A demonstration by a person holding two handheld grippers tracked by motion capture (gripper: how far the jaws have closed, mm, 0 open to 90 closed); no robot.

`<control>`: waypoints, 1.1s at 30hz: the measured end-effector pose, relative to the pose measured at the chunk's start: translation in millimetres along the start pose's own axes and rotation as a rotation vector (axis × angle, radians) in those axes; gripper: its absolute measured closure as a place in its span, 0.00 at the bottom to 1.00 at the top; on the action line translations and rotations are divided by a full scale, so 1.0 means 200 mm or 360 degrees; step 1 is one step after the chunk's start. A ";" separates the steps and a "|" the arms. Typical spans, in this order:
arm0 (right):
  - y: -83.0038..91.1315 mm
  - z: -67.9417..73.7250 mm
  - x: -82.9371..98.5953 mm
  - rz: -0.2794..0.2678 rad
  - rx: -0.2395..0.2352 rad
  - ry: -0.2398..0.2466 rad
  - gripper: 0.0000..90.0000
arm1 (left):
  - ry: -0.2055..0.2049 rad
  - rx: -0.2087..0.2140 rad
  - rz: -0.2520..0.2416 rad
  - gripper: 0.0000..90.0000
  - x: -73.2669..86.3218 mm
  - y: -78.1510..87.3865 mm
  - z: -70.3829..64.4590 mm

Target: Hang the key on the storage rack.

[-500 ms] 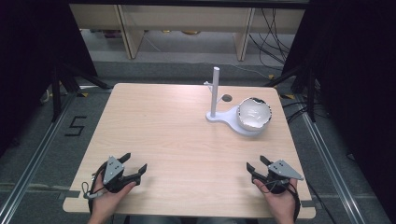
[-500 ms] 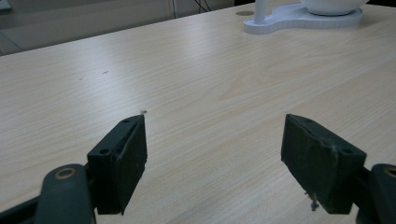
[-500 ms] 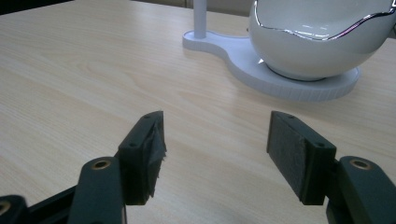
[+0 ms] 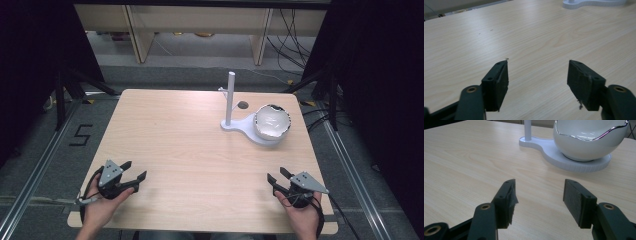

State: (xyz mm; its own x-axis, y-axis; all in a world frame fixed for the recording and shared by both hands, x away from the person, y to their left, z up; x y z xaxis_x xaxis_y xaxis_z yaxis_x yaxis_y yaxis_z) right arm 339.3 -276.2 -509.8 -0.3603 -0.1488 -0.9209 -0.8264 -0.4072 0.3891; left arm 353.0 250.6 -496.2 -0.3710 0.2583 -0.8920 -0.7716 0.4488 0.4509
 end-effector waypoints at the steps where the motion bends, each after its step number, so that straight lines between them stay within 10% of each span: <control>1: 0.00 0.00 0.00 0.0008 0.0010 -0.0008 0.50 | 0.0014 -0.0005 0.0014 0.38 -0.02 0.02 0.02; 8: -0.01 0.02 0.01 0.0017 -0.0026 -0.0034 0.49 | -0.0060 0.0016 0.0302 0.40 -0.08 0.08 0.18; 19: -0.02 0.02 0.02 0.0072 -0.0012 -0.0067 0.47 | -0.0127 0.0087 0.1045 0.38 -0.06 0.04 0.34; 29: -0.03 0.02 0.03 0.0137 -0.0004 -0.0090 0.46 | -0.0032 0.0129 0.1345 0.39 -0.01 0.00 0.36; 33: -0.03 0.02 0.03 0.0134 -0.0023 -0.0046 0.46 | -0.0119 0.0143 0.1404 0.40 -0.01 -0.03 0.35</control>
State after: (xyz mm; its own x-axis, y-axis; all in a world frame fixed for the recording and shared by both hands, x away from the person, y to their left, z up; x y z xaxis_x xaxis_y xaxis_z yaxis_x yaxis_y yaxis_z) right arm 340.9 -271.3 -517.7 -0.4406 -0.1572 -0.8838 -0.7865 -0.4070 0.4645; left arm 395.6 307.5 -494.4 -0.7738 0.5955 -0.2159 -0.1763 0.1249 0.9764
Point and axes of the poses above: each handheld gripper's, and its own axes: y roughly backward along the jaws, x roughly out of its underside, z roughly to its left, the point moved 2 cm from there along -y, roughly forward along the jaws, and after that the axes turned 1 degree about -y, right-handed, at the moved point
